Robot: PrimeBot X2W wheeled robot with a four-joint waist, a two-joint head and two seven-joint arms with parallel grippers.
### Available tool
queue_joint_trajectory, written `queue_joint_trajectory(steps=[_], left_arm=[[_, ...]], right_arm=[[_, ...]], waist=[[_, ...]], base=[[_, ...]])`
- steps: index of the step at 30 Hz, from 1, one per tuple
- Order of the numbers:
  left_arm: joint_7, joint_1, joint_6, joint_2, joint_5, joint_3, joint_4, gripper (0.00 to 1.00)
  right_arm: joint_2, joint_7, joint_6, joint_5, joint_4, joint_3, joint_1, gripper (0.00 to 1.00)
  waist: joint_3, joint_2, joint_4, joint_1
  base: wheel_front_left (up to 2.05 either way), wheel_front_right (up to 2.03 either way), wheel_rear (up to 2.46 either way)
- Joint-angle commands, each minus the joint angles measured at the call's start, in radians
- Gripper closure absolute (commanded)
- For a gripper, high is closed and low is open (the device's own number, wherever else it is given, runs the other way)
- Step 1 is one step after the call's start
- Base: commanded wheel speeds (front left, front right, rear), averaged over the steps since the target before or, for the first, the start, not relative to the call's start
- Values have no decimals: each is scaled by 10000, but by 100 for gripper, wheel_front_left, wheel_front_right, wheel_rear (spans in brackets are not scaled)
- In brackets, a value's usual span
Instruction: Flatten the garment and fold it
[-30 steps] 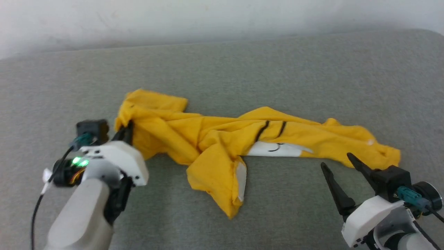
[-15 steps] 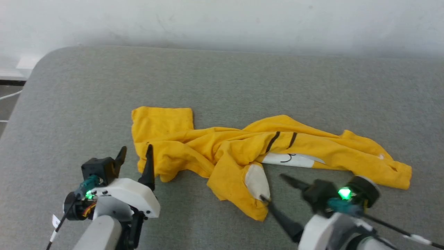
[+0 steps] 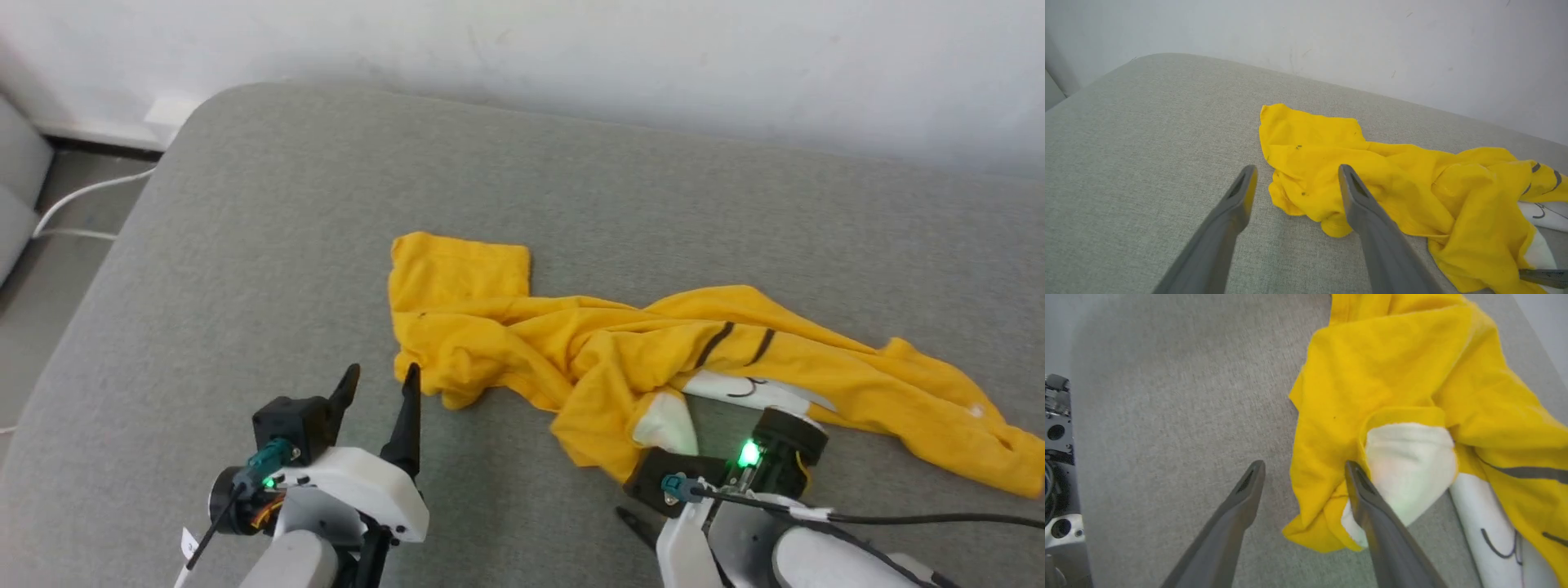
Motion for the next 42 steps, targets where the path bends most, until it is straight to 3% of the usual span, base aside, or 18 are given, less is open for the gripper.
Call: queue_joint_trajectory(steps=[1, 6, 7, 8, 13, 20, 21, 26, 30, 34, 37, 38, 39, 42], left_arm=[[-81, 6, 1, -36, 79, 10, -11, 0], [-118, 17, 20, -69, 53, -29, 17, 0], [-104, 33, 20, -64, 49, -46, 32, 0], [-89, 51, 23, -50, 57, -67, 50, 0], [-81, 142, 42, -9, 28, -96, 117, 0], [-98, 315, 116, 228, -52, 50, 128, 0], [-98, 315, 116, 228, -52, 50, 128, 0], [-77, 516, 227, 380, -99, 138, 14, 0], [19, 612, 259, 452, -152, 140, -45, 0], [126, 582, 253, 456, -140, 39, -45, 0], [307, 521, 197, 435, -169, -80, 23, 0], [373, 500, 171, 434, -178, -123, 56, 0], [398, 471, 150, 426, -188, -147, 83, 0], [518, 423, 77, 425, -205, -252, 159, 0]], right_arm=[[60, -35, -21, -168, 376, 21, -144, 0], [276, 130, -21, 168, 1517, 132, -69, 0], [281, 187, -21, 276, 1650, 175, -64, 41], [290, 182, -21, 389, 1719, 194, -59, 100], [344, -250, -21, 1229, 1367, -654, 194, 100], [86, -565, -21, 3269, -955, -3170, 1661, 100], [86, -565, -21, 3269, -955, -3170, 1661, 100], [289, -177, -21, 4762, -2635, -5554, 3419, 100], [1048, 293, -21, 5385, -3311, -7758, 4872, 100], [2314, 1286, -21, 5080, -2848, -9995, 5937, 100], [2920, 1963, -21, 4190, -2318, -11000, 6042, 100], [3016, 1894, -21, 3749, -2195, -11251, 5910, 33], [3086, 1720, -21, 3282, -2113, -11424, 5739, 0], [2977, 1055, -21, 2006, -2219, -11177, 5299, 0]], waist=[[177, -1, 336, 0], [325, -1, 531, 0], [330, -1, 530, 0], [325, -1, 512, 0], [90, -1, 189, 0], [-429, -1, -727, 0], [-429, -1, -727, 0], [-677, -1, -1474, 0], [-743, -1, -1929, 0], [-638, -1, -2199, 0], [-546, -1, -2299, 0], [-519, -1, -2323, 0], [-494, -1, -2332, 0], [-469, -1, -2353, 0]], base=[[0, 0, 0], [0, 0, 0], [0, 0, 0], [0, 0, 0], [0, 0, 0], [0, 0, 0], [0, 0, 0], [0, 0, 0], [0, 0, 0], [0, 0, 0], [0, 0, 0], [0, 0, 0], [0, 0, 0], [0, 0, 0]])
